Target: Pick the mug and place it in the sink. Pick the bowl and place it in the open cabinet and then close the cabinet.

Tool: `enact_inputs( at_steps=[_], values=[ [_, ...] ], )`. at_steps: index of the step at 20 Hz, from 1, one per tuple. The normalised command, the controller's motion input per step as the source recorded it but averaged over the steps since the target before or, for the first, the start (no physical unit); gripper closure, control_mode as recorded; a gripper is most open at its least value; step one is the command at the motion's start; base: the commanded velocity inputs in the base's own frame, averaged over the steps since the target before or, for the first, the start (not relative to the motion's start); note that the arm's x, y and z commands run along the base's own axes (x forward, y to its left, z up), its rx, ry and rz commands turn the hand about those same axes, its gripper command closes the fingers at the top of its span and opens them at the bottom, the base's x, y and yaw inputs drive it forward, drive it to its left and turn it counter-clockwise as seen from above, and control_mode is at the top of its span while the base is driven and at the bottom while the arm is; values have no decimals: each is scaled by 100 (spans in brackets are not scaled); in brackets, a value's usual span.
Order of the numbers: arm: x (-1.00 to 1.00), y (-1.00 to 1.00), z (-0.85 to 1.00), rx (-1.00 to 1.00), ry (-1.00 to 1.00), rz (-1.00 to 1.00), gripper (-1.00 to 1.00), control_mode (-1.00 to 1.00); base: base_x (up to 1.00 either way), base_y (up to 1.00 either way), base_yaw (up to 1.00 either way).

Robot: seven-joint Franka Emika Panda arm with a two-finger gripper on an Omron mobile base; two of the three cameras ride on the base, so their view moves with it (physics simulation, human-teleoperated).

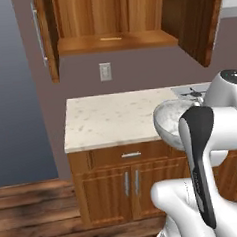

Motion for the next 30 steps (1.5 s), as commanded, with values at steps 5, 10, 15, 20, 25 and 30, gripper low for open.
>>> enact_inputs(
  at_steps=[5,10,15,20,25,30],
  values=[
    [0,0,0,0,0,0,100,100,61,35,0],
    [0,0,0,0,0,0,100,100,75,-6,0],
    [0,0,0,0,0,0,100,100,57,-4,0],
    [0,0,0,0,0,0,100,100,42,1,1],
    [0,0,0,0,0,0,100,100,33,0,-12],
    [0,0,0,0,0,0,100,100,15,0,1]
  ],
)
